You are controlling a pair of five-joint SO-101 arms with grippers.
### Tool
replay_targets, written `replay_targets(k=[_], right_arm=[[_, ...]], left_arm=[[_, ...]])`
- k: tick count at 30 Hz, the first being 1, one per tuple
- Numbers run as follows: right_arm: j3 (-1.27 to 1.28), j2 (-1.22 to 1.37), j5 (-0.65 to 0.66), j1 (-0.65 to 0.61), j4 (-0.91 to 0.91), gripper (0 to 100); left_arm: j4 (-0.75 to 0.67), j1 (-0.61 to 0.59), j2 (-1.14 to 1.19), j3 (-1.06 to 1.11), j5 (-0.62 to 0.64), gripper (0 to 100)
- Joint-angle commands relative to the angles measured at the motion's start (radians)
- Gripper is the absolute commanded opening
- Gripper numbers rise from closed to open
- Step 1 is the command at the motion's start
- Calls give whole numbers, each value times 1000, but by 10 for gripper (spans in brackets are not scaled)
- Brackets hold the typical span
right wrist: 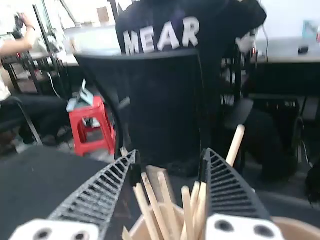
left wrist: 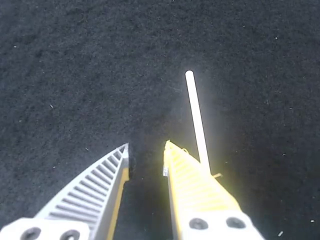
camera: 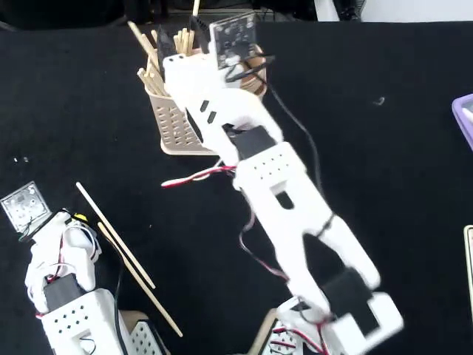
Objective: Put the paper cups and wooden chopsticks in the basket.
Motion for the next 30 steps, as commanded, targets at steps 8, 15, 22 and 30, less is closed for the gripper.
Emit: replay_targets(k=[8, 15, 22, 30], right_arm=[[44, -561, -8, 23, 727, 198], [493, -849, 210, 23, 918, 198], [1009, -1052, 219, 18, 647, 198], [1187, -1182, 226, 18, 601, 198]], left_arm=[[3, -51, -6, -124, 11, 189], [75, -148, 2, -266, -9, 207], [318, -27, 72, -506, -38, 222], [377, 47, 674, -754, -37, 224]])
